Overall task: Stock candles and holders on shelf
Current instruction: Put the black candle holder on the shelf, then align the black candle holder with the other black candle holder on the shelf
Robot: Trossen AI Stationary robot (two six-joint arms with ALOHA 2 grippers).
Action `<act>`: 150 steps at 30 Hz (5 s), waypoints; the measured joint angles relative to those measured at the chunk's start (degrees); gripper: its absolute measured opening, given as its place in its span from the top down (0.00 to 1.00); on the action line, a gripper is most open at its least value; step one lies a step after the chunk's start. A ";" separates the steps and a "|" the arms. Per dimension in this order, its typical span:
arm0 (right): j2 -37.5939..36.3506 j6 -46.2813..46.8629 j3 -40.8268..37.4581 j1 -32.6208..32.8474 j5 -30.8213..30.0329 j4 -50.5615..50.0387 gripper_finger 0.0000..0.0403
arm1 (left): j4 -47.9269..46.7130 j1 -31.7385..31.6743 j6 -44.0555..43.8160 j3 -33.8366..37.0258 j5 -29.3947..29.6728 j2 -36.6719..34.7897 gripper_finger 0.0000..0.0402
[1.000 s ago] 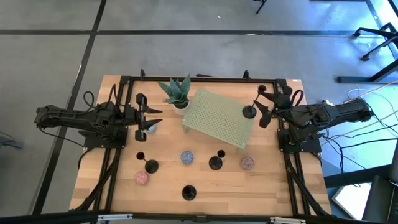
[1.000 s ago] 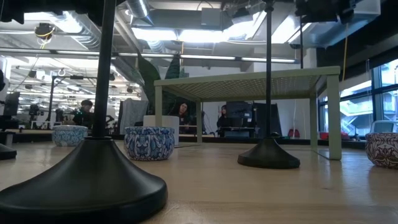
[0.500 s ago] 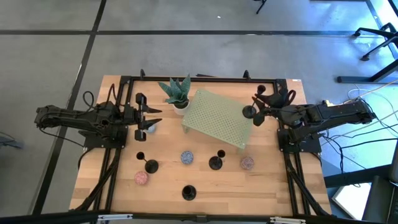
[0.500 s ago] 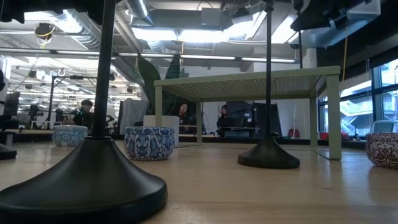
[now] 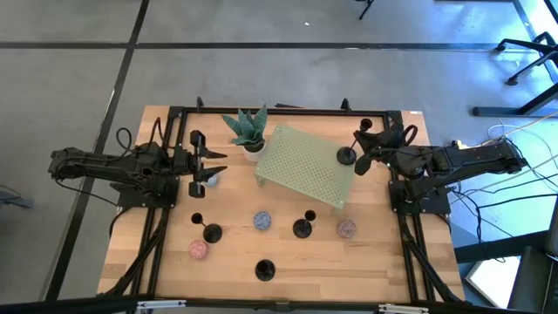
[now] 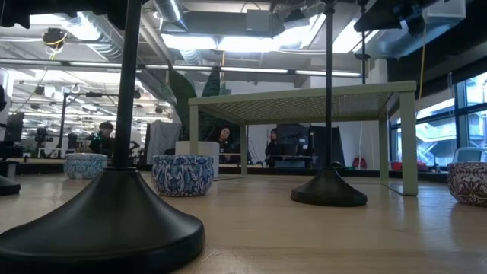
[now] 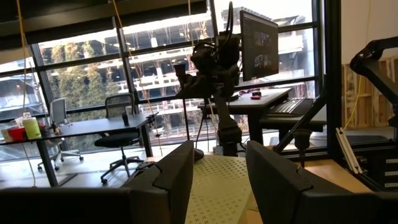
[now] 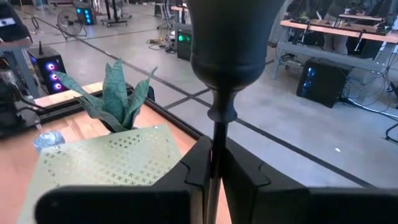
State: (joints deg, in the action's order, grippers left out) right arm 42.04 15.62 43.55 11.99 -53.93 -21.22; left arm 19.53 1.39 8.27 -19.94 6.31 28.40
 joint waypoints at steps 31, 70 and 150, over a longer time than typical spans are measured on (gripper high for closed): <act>3.59 1.18 0.07 -4.98 0.41 0.92 0.91 | 1.31 0.02 0.01 0.00 0.02 -0.02 0.64; 3.38 1.17 0.07 -4.96 4.60 0.19 0.91 | 1.27 0.02 0.00 0.00 0.02 0.00 0.64; 31.77 4.83 0.02 18.51 30.12 14.86 0.50 | 5.56 0.00 -3.21 0.00 -11.34 6.73 0.64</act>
State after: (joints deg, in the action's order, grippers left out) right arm 73.82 20.44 43.57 30.50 -23.80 -6.36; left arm 25.09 1.39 5.06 -19.94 -5.04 35.14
